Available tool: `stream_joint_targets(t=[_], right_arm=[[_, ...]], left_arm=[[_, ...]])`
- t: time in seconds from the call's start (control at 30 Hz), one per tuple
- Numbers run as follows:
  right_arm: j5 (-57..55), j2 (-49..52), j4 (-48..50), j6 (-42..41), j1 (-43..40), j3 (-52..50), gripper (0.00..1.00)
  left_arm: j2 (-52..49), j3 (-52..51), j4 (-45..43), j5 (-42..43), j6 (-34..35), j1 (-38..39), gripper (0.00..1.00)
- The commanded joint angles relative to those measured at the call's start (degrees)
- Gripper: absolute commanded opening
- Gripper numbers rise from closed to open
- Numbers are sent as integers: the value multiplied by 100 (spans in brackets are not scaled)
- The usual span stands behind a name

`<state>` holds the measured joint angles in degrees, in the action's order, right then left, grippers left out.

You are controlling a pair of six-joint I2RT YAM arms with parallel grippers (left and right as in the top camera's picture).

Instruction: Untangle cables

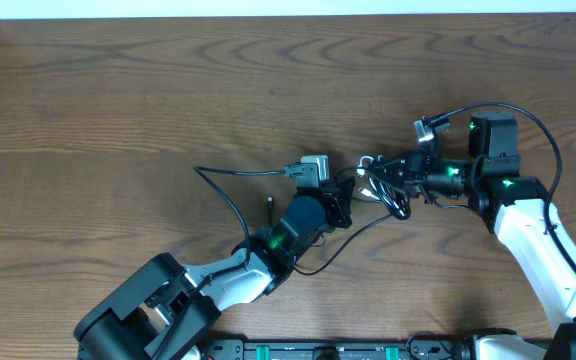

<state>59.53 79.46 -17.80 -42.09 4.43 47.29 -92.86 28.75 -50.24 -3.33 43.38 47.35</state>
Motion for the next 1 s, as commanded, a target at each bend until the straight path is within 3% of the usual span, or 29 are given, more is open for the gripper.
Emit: stream_joint_targets(t=[0.0, 0.23, 0.43, 0.6, 0.77, 0.97], right_arm=[[-509, -28, -68, 111, 4, 26, 1], [-1766, -28, -566, 494, -20, 26, 3], [-3346, -28, -1060, 492, -20, 26, 4], [-3716, -28, -1178, 494, -20, 26, 5], [-3862, -28, -1178, 498, -20, 26, 14], [-4304, -28, -1198, 706, -20, 26, 31]], left_arm=[[-33, 50, 4, -55, -352, -2, 8], [553, 50, 376, 142, -925, -2, 8], [1969, 50, 2288, 114, -1329, -2, 8], [3303, 50, 3171, 68, -1626, -2, 7], [4271, 50, 3541, -4, -2225, -2, 8], [4983, 50, 4223, -813, -2302, -2, 8]])
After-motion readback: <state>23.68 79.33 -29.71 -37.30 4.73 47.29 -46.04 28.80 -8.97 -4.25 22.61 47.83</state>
